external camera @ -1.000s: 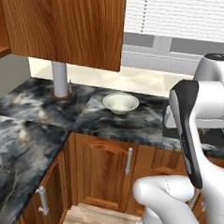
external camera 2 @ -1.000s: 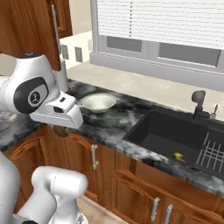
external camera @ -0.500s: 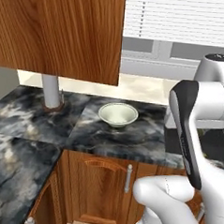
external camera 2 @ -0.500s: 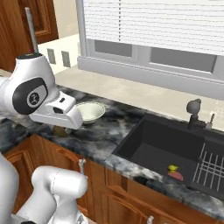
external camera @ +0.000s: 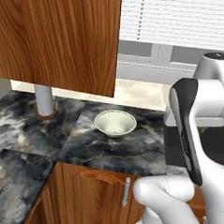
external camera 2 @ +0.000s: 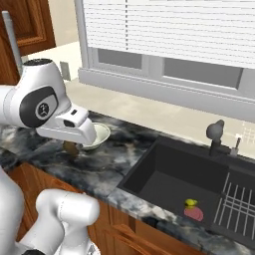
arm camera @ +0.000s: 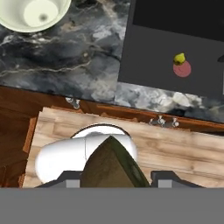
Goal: Pick the kiwis from the cabinet and place them in one bowl. Pick the pear from the sink and place it in the other bowl.
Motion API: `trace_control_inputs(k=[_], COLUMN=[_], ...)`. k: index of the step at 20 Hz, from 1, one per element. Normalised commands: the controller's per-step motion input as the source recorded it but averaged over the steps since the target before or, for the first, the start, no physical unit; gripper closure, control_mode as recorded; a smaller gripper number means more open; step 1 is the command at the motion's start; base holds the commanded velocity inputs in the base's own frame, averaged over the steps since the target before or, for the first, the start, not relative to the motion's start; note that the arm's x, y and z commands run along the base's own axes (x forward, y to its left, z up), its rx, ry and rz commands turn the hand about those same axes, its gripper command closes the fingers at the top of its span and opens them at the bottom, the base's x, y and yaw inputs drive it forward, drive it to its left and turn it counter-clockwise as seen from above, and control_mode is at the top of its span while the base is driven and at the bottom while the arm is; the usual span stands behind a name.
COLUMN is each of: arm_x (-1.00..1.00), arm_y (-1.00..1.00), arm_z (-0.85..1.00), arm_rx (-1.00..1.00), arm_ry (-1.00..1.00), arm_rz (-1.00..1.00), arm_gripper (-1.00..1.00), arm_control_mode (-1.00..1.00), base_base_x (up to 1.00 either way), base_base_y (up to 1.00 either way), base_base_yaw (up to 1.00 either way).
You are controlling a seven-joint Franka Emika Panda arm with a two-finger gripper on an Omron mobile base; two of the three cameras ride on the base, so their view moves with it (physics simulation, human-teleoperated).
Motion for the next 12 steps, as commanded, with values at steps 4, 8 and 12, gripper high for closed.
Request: trace_control_inputs(k=[4, 8, 12], arm_x=[0.76, 1.00, 0.99], arm_y=[-0.05, -0.01, 0.00], arm_z=[-0.03, -0.16, -0.40], arm_rx=[0.00, 0.01, 0.00], arm_ry=[0.00, 0.00, 0.02], arm_rz=[0.01, 0.10, 0.19], arm_gripper=[1.00, 1.00, 1.00], arm_control_mode=[-1.00, -1.00, -1.00], base_base_x=[0.00, 0.00, 0.00], base_base_y=[0.00, 0.00, 0.00], base_base_yaw=[0.00, 0.00, 0.00])
